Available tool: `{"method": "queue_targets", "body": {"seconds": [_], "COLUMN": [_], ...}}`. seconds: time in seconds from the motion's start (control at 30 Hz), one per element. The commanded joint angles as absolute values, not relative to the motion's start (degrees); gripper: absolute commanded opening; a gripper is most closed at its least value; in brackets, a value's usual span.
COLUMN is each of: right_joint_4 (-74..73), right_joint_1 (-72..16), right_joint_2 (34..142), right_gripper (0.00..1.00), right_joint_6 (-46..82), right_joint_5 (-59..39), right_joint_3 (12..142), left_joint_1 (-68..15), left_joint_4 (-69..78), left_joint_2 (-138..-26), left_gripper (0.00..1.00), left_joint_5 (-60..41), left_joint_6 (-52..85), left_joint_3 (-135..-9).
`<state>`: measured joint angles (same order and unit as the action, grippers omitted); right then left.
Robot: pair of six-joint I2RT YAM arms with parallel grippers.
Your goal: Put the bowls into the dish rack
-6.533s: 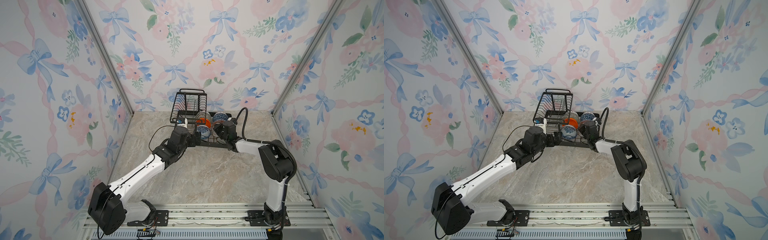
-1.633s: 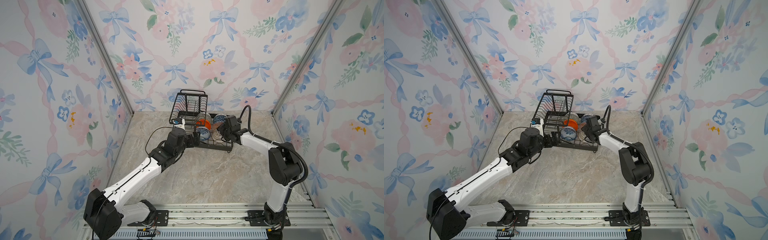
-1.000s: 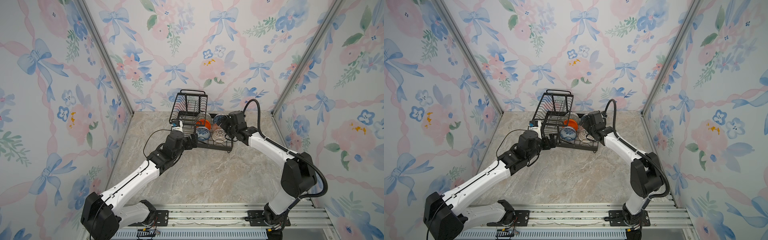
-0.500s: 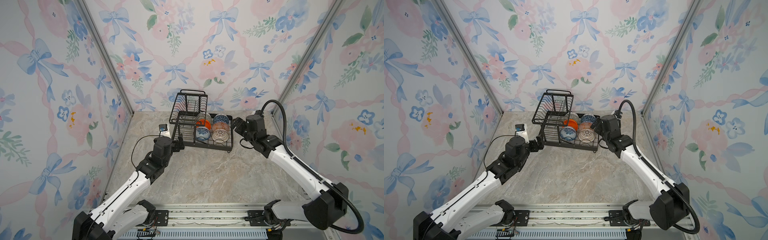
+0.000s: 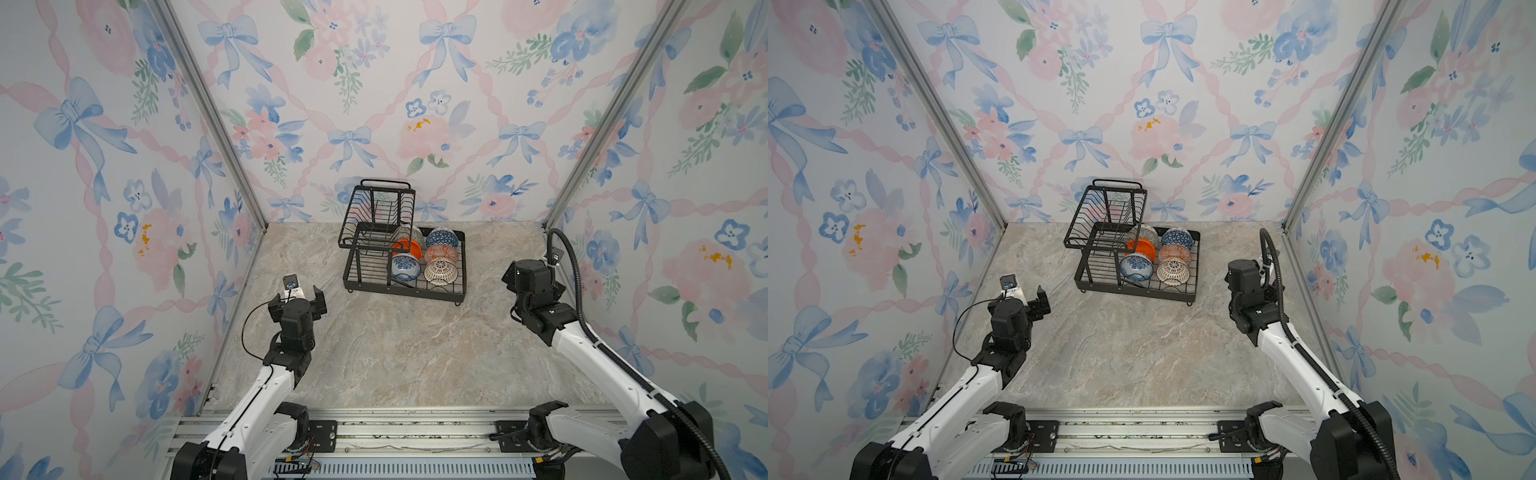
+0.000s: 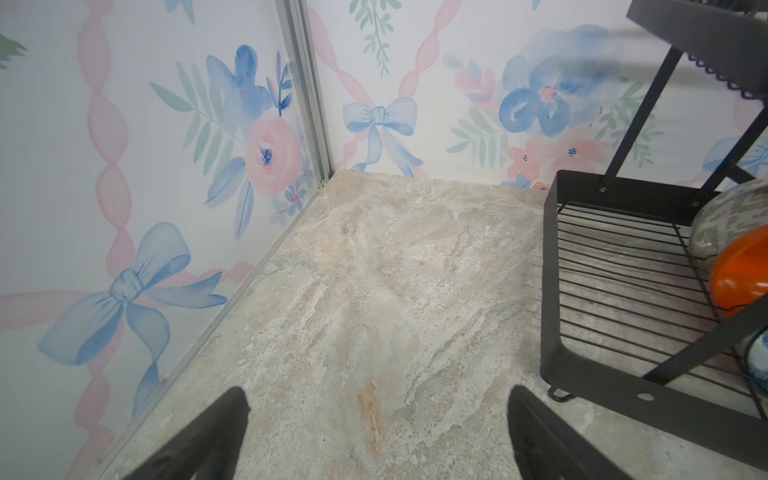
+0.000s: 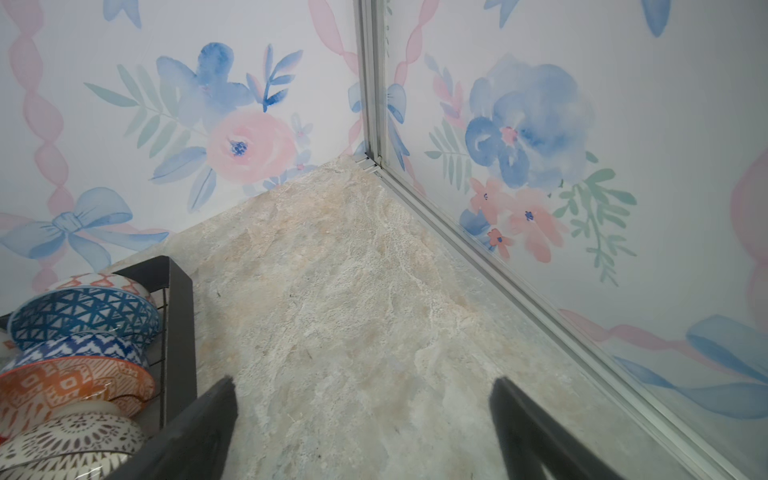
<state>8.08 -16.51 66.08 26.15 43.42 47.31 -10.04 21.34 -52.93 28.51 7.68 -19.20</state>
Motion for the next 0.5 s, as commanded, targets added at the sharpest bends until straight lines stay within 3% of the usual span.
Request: {"method": "queue_targets", "body": {"seconds": [0.0, 0.47], "right_joint_4": [5.20, -16.36], "right_joint_1": [-15.28, -11.51], "right_joint_2": [68.06, 80.25], "right_gripper": [0.97, 0.97], "right_joint_6": [21.93, 10.36], "right_joint_5": [47.71, 50.21], "right_joint_3": [45.16, 37.69], "left_joint_1": [-8.88, -3.08], "left_joint_4": [33.25, 49.80], "left_joint_2": [-56.03, -72.04], "left_gripper": [0.98, 0.98], "left_joint_5": [28.65, 21.87], "left_joint_6": [5.33, 7.21], "left_joint_3": [-14.51, -12.09]}}
